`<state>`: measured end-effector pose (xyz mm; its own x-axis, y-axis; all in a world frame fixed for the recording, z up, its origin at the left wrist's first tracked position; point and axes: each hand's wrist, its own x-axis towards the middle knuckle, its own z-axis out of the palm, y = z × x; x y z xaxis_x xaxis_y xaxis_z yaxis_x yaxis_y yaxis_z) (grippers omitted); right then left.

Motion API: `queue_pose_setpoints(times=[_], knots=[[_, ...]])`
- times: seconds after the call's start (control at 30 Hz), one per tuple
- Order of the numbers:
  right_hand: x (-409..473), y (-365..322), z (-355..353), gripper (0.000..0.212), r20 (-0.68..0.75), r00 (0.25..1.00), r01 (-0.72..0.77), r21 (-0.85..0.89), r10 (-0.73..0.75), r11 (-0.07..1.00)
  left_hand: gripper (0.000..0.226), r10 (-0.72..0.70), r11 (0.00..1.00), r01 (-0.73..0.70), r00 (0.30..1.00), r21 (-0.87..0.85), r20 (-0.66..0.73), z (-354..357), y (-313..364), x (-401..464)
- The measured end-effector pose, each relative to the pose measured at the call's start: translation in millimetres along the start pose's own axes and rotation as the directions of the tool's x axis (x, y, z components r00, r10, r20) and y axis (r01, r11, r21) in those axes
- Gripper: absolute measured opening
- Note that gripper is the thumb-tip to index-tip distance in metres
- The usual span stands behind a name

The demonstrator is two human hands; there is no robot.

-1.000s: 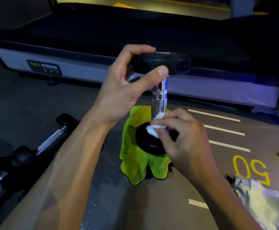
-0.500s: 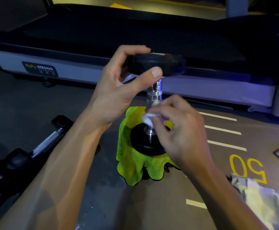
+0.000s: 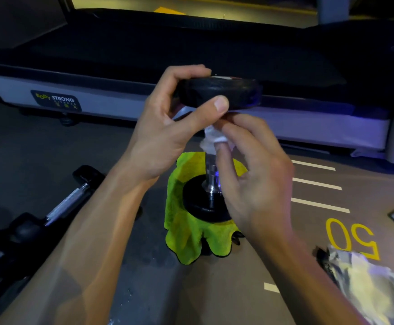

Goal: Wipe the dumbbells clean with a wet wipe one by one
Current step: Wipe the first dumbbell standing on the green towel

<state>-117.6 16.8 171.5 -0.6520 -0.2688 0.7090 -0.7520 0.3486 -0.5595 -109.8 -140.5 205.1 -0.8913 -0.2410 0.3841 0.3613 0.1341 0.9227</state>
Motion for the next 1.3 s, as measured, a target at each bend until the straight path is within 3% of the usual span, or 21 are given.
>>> queue_pose_setpoints(times=[0.27, 0.53, 0.77, 1.13, 1.2, 1.3], knots=[[-33.4, 11.7, 10.1, 0.052, 0.250, 0.965, 0.101, -0.089, -0.076, 0.991, 0.044, -0.021, 1.000, 0.019, 0.998, -0.021, -0.061, -4.1, -4.2, 0.9], [-48.8, 2.1, 20.4, 0.067, 0.225, 0.968, -0.090, -0.109, 0.113, 0.990, 0.044, -0.038, 0.999, 0.036, 0.995, -0.022, -0.092, -8.1, -5.9, 0.3], [-4.4, -24.1, 22.5, 0.070, 0.222, 0.937, -0.292, 0.073, 0.270, 0.954, 0.042, -0.040, 0.999, 0.042, 0.997, 0.020, -0.069, -4.5, 0.0, -0.5], [-12.1, -30.3, 27.1, 0.070, 0.172, 0.947, -0.290, 0.098, 0.270, 0.952, 0.044, -0.018, 1.000, 0.017, 0.999, -0.007, -0.048, -3.9, 1.3, -5.7], [-5.9, -26.1, 21.8, 0.060, 0.175, 0.924, -0.377, 0.252, 0.341, 0.892, 0.048, -0.007, 1.000, 0.006, 0.999, -0.018, -0.054, -3.6, 1.0, -7.0], [14.2, -17.6, 14.2, 0.026, 0.222, 0.844, -0.518, 0.574, 0.489, 0.634, 0.051, -0.001, 1.000, 0.000, 0.999, -0.015, -0.044, -1.5, 2.0, -8.4]])
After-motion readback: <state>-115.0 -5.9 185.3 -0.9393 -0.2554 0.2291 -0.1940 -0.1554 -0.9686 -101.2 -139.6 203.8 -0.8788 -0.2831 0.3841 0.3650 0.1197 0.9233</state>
